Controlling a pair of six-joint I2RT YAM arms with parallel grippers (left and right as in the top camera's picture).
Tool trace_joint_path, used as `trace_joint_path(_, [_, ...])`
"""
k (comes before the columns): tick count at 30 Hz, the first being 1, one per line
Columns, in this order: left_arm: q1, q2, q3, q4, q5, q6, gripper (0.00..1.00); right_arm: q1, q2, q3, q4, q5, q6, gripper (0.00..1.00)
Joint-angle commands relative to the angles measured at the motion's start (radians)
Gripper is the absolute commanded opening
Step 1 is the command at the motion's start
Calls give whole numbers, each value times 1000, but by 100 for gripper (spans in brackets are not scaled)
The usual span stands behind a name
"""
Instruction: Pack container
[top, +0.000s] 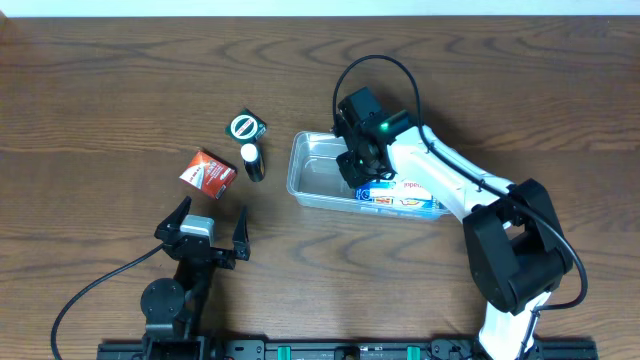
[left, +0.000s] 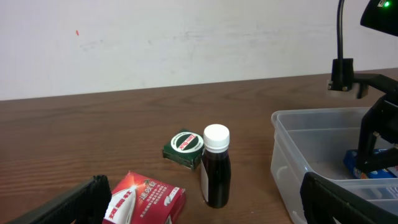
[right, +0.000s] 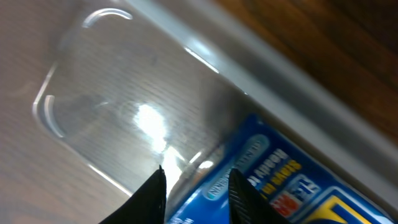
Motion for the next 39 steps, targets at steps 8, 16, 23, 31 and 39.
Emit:
trace_joint_path(8, [5, -6, -18, -33, 6, 13, 98, -31, 1, 18, -64, 21, 54, 31])
trace_joint_path(16, [5, -6, -18, -33, 6, 13, 98, -31, 1, 19, -80, -6, 54, 52])
trace_joint_path(23, [5, -6, -18, -33, 6, 13, 98, -30, 1, 28, -93, -52, 13, 54])
trace_joint_path(31, [5, -6, -18, -33, 6, 13, 98, -17, -9, 67, -142, -78, -65, 59])
trace_joint_path(39, [5, -6, -18, -33, 6, 13, 98, 35, -55, 73, -193, -77, -221, 63])
